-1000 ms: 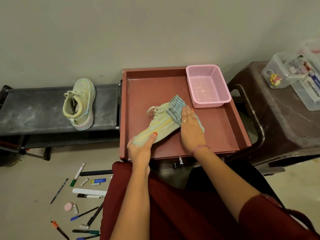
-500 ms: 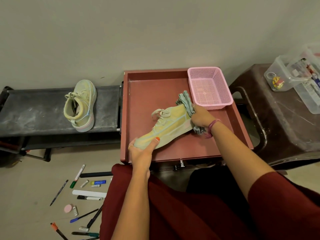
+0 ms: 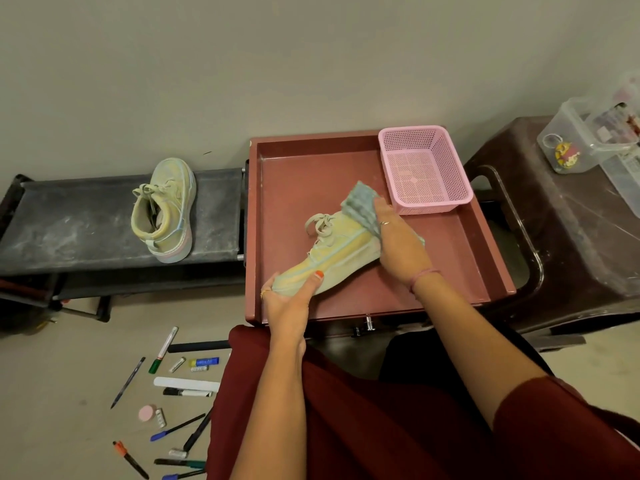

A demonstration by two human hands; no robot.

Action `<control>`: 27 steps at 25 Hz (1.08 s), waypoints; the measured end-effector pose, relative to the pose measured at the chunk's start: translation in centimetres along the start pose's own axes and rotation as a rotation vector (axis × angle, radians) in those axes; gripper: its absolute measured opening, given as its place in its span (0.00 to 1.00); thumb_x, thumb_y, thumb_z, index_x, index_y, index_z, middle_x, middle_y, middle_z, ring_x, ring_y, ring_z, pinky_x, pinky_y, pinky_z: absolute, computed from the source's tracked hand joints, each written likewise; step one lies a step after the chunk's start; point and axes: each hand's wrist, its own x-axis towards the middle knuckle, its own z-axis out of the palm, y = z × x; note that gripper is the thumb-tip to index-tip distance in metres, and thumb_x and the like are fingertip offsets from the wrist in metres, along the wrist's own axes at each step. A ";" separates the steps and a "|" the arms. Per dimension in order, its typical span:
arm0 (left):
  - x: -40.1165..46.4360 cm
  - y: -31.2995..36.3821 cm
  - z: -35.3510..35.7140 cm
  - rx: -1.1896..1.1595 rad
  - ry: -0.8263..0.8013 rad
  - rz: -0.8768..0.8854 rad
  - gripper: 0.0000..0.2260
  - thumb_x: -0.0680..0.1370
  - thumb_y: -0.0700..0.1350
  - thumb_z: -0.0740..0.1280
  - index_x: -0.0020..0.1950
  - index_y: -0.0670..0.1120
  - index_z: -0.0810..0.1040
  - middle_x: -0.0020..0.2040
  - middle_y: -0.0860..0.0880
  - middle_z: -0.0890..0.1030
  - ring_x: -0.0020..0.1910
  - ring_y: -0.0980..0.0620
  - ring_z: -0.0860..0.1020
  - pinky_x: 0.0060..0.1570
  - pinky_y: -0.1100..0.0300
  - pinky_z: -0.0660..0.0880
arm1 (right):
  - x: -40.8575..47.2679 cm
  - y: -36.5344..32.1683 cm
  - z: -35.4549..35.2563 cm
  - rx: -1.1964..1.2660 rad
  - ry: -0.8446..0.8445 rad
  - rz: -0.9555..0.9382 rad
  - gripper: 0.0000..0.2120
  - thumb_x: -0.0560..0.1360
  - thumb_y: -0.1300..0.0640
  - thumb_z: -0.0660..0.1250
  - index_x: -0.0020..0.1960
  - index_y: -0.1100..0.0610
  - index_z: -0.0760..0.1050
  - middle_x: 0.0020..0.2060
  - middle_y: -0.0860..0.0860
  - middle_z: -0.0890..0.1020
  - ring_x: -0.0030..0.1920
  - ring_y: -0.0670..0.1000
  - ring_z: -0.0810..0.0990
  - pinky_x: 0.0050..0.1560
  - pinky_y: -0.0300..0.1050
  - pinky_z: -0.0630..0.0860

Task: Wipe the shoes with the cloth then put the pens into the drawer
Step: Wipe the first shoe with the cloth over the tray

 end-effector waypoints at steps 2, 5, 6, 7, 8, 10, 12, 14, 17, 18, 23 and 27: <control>-0.1 0.0 0.1 -0.003 -0.002 -0.002 0.35 0.68 0.39 0.78 0.69 0.43 0.63 0.49 0.53 0.78 0.47 0.60 0.78 0.47 0.69 0.74 | 1.4 0.9 -1.9 0.155 -0.120 0.224 0.29 0.72 0.73 0.53 0.71 0.58 0.63 0.59 0.61 0.76 0.47 0.58 0.78 0.42 0.41 0.73; -0.2 0.1 0.0 0.002 -0.001 0.007 0.35 0.68 0.40 0.78 0.69 0.44 0.64 0.50 0.54 0.79 0.48 0.61 0.78 0.48 0.68 0.73 | 1.7 1.0 -3.0 0.196 -0.234 0.236 0.26 0.72 0.74 0.53 0.69 0.60 0.66 0.57 0.59 0.77 0.52 0.58 0.77 0.44 0.38 0.70; -0.2 0.0 0.0 -0.003 0.002 0.010 0.35 0.68 0.40 0.78 0.70 0.44 0.63 0.50 0.54 0.79 0.48 0.60 0.78 0.49 0.67 0.74 | 1.5 1.0 -3.2 0.210 -0.223 0.263 0.24 0.73 0.74 0.54 0.67 0.64 0.68 0.57 0.58 0.76 0.57 0.58 0.75 0.46 0.36 0.68; -0.2 0.0 0.1 -0.006 0.009 0.016 0.35 0.68 0.40 0.78 0.70 0.43 0.63 0.50 0.53 0.79 0.48 0.60 0.79 0.50 0.67 0.74 | 1.4 1.1 -3.1 0.247 -0.214 0.310 0.22 0.73 0.75 0.54 0.65 0.66 0.69 0.55 0.58 0.76 0.59 0.59 0.74 0.47 0.35 0.67; -0.3 -0.1 0.2 -0.007 0.019 0.021 0.36 0.68 0.40 0.78 0.70 0.44 0.63 0.50 0.53 0.79 0.48 0.60 0.79 0.50 0.67 0.74 | 1.3 1.2 -2.8 0.277 -0.197 0.359 0.20 0.73 0.74 0.54 0.63 0.66 0.70 0.56 0.59 0.77 0.60 0.59 0.74 0.48 0.37 0.67; -0.3 -0.1 0.3 -0.009 0.033 0.026 0.36 0.68 0.40 0.78 0.70 0.44 0.63 0.49 0.53 0.79 0.47 0.61 0.79 0.48 0.69 0.75 | 1.0 1.0 -1.7 0.302 -0.133 0.406 0.21 0.72 0.73 0.55 0.64 0.66 0.69 0.57 0.61 0.77 0.59 0.61 0.75 0.54 0.44 0.71; -0.3 -0.1 0.3 -0.008 0.036 0.029 0.35 0.68 0.40 0.78 0.70 0.44 0.63 0.50 0.53 0.79 0.47 0.61 0.78 0.47 0.69 0.75 | -0.6 -0.2 -0.3 0.256 -0.048 0.411 0.27 0.71 0.73 0.56 0.71 0.66 0.62 0.61 0.63 0.73 0.61 0.63 0.73 0.60 0.49 0.72; -0.1 -0.1 0.3 0.002 0.035 0.031 0.35 0.68 0.40 0.78 0.69 0.44 0.64 0.50 0.53 0.78 0.46 0.62 0.78 0.46 0.70 0.74 | -2.5 -2.3 1.0 0.167 0.006 0.395 0.33 0.72 0.73 0.57 0.75 0.65 0.52 0.72 0.63 0.60 0.72 0.63 0.60 0.72 0.51 0.61; -0.1 -0.1 0.3 0.023 0.029 0.027 0.33 0.68 0.39 0.78 0.68 0.43 0.64 0.51 0.52 0.78 0.46 0.63 0.77 0.45 0.71 0.74 | -5.1 -6.1 2.2 0.030 -0.005 0.205 0.35 0.73 0.73 0.54 0.76 0.64 0.44 0.76 0.62 0.45 0.76 0.60 0.42 0.75 0.49 0.44; 0.0 0.0 0.2 0.032 0.030 0.025 0.33 0.68 0.39 0.78 0.68 0.43 0.64 0.51 0.52 0.78 0.46 0.63 0.77 0.44 0.71 0.74 | -5.6 -7.0 2.8 0.003 0.033 0.103 0.35 0.72 0.73 0.54 0.76 0.65 0.46 0.76 0.62 0.46 0.76 0.61 0.43 0.75 0.49 0.46; 0.0 -0.1 0.1 0.032 0.026 0.020 0.34 0.68 0.40 0.78 0.68 0.44 0.64 0.50 0.52 0.77 0.46 0.61 0.77 0.44 0.70 0.73 | -6.6 -6.1 3.3 -0.104 0.037 -0.309 0.29 0.71 0.72 0.54 0.72 0.65 0.62 0.72 0.60 0.64 0.73 0.62 0.60 0.70 0.52 0.65; -0.1 -0.4 0.4 0.030 0.024 0.017 0.35 0.68 0.41 0.79 0.69 0.44 0.64 0.52 0.51 0.78 0.50 0.57 0.78 0.54 0.64 0.74 | -3.4 -4.3 2.3 -0.284 0.017 -0.296 0.26 0.76 0.64 0.48 0.74 0.61 0.60 0.73 0.57 0.64 0.73 0.57 0.63 0.67 0.54 0.69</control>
